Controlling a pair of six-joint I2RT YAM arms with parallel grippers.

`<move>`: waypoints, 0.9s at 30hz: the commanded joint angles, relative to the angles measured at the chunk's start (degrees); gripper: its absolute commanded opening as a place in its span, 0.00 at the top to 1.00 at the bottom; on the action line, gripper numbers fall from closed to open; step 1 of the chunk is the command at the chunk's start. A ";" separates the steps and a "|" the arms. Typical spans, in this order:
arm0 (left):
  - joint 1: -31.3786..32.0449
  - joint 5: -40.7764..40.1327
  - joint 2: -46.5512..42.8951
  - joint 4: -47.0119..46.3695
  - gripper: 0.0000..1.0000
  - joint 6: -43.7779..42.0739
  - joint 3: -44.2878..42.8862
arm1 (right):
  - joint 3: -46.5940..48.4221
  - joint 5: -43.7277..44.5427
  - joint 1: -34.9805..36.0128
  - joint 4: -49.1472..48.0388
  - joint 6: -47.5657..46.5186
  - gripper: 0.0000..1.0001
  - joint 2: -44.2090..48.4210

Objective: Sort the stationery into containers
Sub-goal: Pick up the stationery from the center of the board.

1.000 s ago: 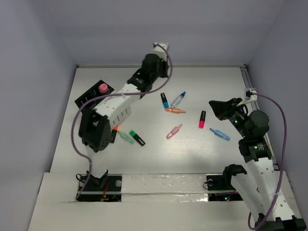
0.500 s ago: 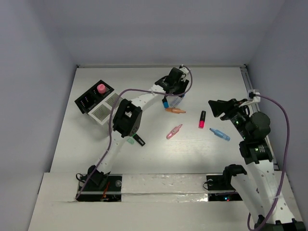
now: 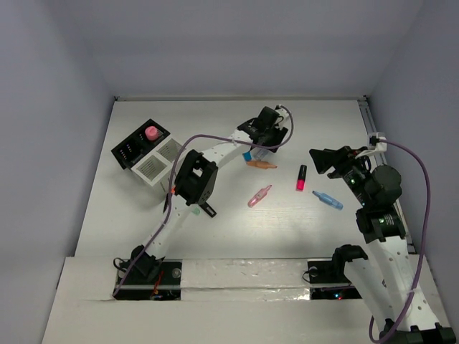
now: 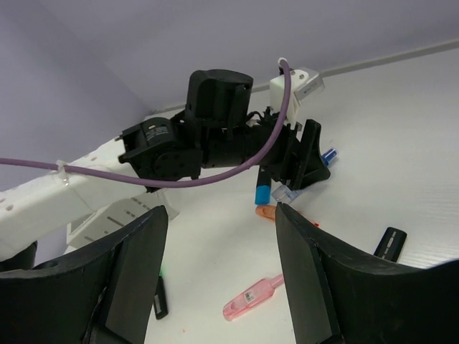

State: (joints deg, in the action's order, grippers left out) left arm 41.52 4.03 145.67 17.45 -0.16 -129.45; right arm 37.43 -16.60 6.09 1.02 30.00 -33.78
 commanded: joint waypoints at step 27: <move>-4.68 -5.16 -34.46 -25.52 1.00 2.71 20.26 | -1.13 -3.18 0.42 -4.45 0.15 0.32 -0.41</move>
State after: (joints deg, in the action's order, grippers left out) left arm 40.38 2.50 126.30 4.62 0.73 -112.09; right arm 36.49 -18.76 6.09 -0.27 30.04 -34.20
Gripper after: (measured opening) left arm 0.323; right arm 0.676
